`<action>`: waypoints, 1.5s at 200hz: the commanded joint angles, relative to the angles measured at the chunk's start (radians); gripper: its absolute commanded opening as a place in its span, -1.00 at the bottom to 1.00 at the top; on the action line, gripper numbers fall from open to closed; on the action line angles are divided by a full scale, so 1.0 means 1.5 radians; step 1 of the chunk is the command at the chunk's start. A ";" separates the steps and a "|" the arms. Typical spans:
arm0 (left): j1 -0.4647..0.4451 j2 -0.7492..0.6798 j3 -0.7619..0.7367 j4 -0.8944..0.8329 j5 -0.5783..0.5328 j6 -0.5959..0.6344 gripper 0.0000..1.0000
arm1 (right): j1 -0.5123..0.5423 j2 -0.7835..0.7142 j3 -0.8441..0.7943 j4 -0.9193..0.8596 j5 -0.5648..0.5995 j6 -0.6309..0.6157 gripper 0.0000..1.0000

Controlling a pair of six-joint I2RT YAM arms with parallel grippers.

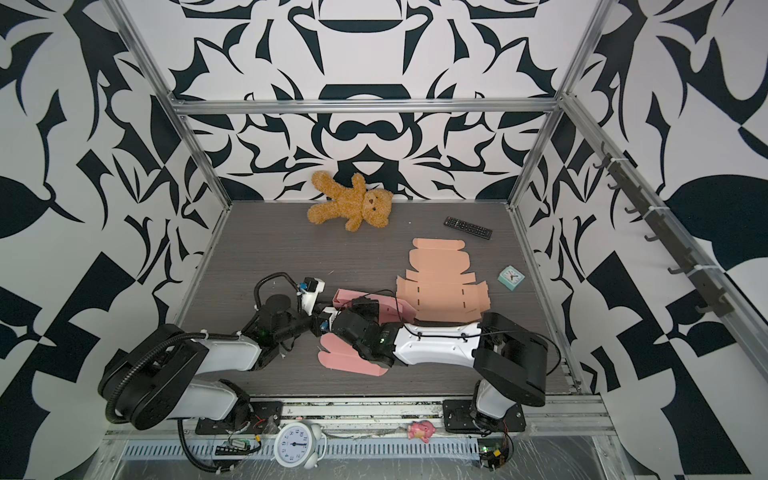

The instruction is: Fold the paper box

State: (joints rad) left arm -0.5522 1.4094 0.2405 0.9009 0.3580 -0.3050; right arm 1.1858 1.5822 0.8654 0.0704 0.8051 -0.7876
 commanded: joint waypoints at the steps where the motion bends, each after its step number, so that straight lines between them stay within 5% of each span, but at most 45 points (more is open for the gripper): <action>1: 0.001 0.004 0.023 -0.001 0.028 0.006 0.00 | 0.008 -0.013 -0.001 0.013 -0.033 0.019 -1.00; 221: -0.015 -0.050 -0.047 0.002 -0.002 -0.053 0.15 | 0.007 -0.005 -0.030 0.070 0.006 -0.003 -1.00; 300: -0.015 -0.123 -0.019 -0.097 -0.040 -0.023 0.08 | 0.007 -0.032 -0.016 0.027 -0.024 0.052 -1.00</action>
State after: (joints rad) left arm -0.5709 1.2507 0.1780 0.8028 0.3244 -0.3664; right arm 1.1912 1.5787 0.8257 0.1299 0.7815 -0.7635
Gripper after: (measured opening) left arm 0.552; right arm 0.041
